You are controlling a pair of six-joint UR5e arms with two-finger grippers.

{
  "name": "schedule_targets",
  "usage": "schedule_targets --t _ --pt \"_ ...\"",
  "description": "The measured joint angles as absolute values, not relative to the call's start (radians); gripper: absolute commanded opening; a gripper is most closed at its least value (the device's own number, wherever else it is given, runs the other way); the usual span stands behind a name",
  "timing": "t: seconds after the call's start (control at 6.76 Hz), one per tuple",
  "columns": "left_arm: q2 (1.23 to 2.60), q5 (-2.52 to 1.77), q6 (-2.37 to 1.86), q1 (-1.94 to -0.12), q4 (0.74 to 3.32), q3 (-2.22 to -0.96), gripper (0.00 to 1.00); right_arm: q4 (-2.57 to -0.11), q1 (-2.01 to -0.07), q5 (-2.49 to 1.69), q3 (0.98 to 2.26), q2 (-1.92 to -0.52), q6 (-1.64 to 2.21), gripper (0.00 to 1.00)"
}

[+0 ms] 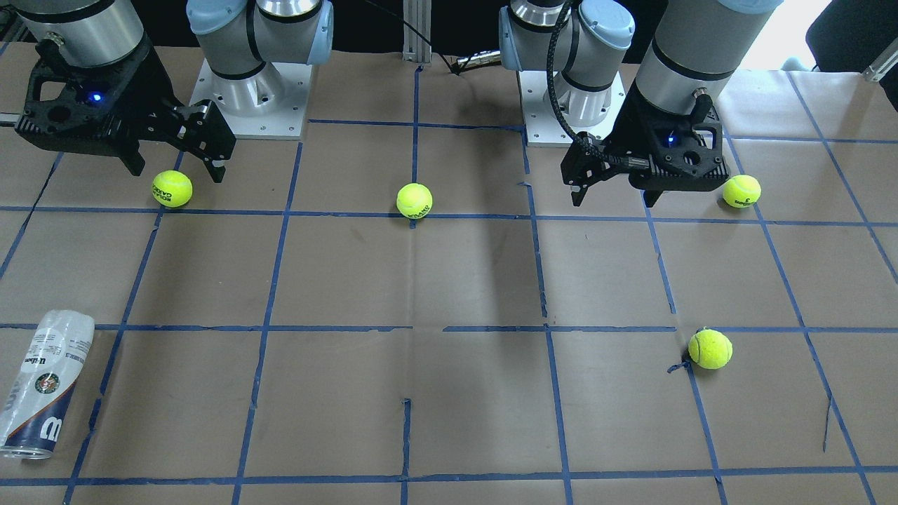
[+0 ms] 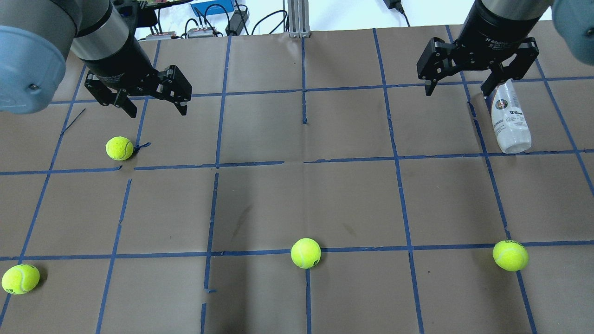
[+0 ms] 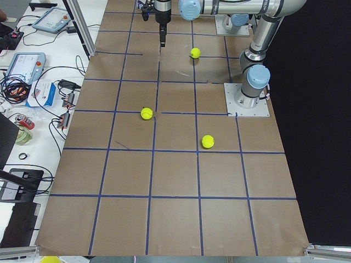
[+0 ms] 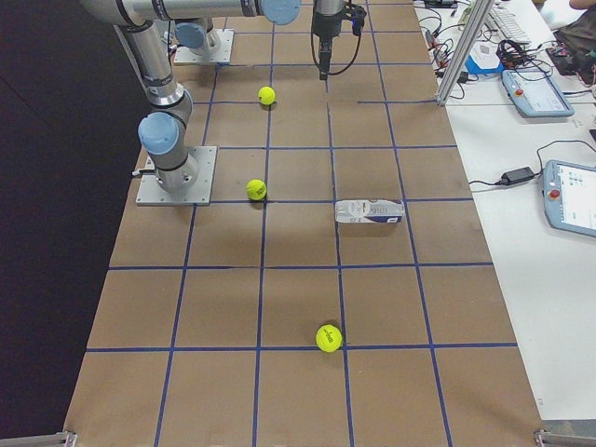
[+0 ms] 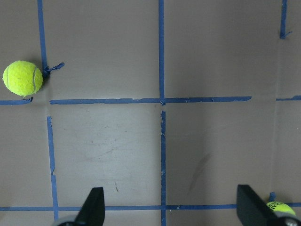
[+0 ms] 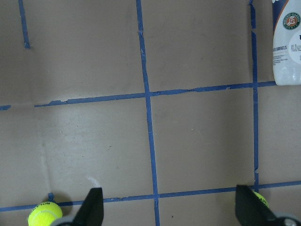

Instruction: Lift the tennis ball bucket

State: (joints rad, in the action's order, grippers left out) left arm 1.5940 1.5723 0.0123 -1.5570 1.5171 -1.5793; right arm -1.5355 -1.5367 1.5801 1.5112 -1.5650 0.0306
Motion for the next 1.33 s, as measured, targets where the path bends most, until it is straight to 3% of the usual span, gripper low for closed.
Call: schedule_targets --t 0.3,1.33 --pt "1.594 1.572 0.012 -1.557 1.517 -1.579 1.00 -1.561 -1.515 1.581 1.506 -1.526 -0.004 1.00" --pt "1.594 1.616 0.012 -1.558 1.518 -1.577 1.00 -1.946 -1.244 1.695 1.360 -1.022 -0.260 1.00"
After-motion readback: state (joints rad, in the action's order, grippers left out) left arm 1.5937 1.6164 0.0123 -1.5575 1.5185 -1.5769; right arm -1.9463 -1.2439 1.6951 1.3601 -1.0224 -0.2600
